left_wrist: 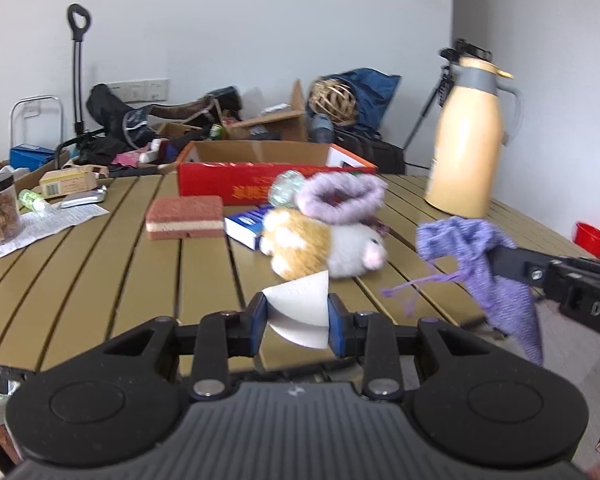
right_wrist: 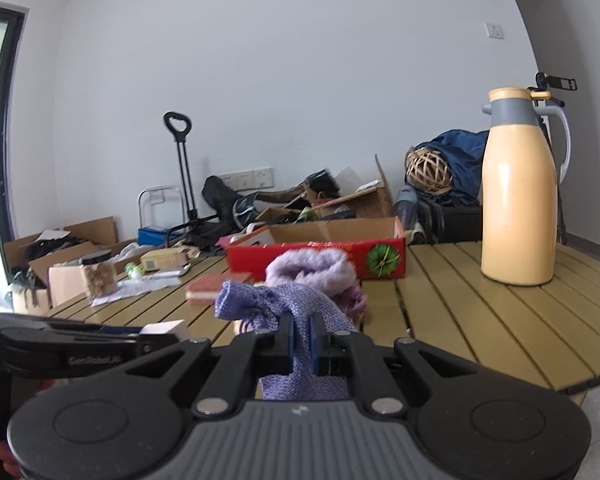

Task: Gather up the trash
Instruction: 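Carry the paper triangle and purple bag off the table down toward the black bin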

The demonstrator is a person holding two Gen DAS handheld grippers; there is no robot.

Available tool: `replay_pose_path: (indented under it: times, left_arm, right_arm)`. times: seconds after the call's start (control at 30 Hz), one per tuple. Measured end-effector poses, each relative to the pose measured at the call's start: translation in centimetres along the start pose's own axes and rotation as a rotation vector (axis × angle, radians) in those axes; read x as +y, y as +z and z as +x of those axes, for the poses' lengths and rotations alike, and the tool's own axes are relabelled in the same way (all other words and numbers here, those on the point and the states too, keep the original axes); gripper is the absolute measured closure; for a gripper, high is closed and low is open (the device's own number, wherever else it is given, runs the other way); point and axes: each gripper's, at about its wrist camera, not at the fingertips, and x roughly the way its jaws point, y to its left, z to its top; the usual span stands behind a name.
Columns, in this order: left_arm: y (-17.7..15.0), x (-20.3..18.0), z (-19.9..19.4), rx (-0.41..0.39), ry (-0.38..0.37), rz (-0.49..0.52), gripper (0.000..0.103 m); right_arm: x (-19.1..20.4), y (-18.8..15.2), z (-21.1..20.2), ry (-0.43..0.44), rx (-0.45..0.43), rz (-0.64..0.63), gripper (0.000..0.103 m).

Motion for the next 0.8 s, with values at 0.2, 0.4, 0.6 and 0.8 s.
replay_pose_path:
  times: [0.2, 0.4, 0.6, 0.8]
  left_arm:
    - [-2.7, -2.5, -1.5, 0.041, -0.048, 0.062, 0.071]
    - [-6.6, -3.6, -1.4, 0.156, -0.064, 0.074, 0.071]
    - [-9.1, -3.3, -0.5, 0.258, -0.059, 0.063, 0.071]
    - [-10.8, -3.1, 0.7, 0.352, -0.029, 0.06, 0.071]
  right_arm:
    - [0.4, -2.2, -2.2, 0.023, 0.044, 0.017, 0.096]
    - [0.2, -4.7, -2.9, 0.022, 0.127, 0.035, 0.096]
    - [0.6, -7.2, -2.4, 0.024, 0.227, 0.035, 0.096]
    - [1.3, -9.6, -1.3, 0.018, 0.341, 0.028, 0.096]
